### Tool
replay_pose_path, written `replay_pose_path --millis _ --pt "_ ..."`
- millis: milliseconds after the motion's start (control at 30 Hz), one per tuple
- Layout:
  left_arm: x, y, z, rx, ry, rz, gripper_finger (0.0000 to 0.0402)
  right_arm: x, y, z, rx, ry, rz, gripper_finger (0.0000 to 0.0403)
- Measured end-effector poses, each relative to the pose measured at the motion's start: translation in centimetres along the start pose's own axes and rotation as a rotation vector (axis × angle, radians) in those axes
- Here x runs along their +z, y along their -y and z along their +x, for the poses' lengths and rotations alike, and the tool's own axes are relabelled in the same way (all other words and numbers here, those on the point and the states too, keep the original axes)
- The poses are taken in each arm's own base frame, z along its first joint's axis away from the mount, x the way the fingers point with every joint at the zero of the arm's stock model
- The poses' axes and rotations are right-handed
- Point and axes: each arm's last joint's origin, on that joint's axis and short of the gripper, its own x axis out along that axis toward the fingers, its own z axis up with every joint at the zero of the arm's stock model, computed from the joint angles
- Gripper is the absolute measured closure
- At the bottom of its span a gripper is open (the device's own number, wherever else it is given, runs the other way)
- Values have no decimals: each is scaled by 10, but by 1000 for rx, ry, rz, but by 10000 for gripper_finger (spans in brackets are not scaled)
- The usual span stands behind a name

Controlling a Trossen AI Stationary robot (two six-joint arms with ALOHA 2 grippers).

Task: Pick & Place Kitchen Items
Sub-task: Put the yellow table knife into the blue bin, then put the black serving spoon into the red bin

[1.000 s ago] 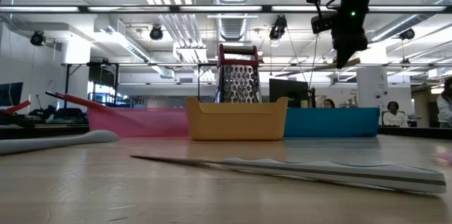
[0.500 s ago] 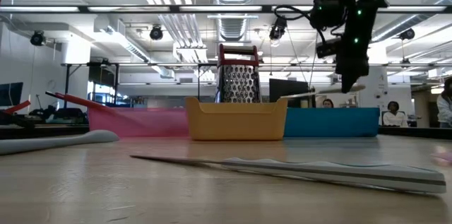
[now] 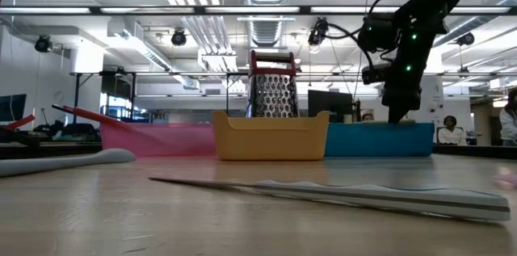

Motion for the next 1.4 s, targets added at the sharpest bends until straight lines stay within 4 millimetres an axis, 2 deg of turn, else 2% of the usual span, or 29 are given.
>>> replay_pose_path --millis 133,333,600,833,967,1200,1400 --pt "0 0 0 2 0 0 250 4 -6 16 12 -64 -36 353" --pt "0 0 0 2 0 4 250 22 -14 41 22 -148 -101 353" --pt "0 0 0 2 0 10 250 44 -14 51 36 -255 -98 348" --pt "0 0 0 1 0 19 250 58 -6 39 28 -224 -40 269" --pt "0 0 0 1 -1 19 250 61 0 28 23 -204 -27 239" --pt "0 0 0 1 -1 19 250 66 13 -2 16 -211 34 220" --pt "0 0 0 1 0 19 250 71 27 -36 12 -264 96 234"
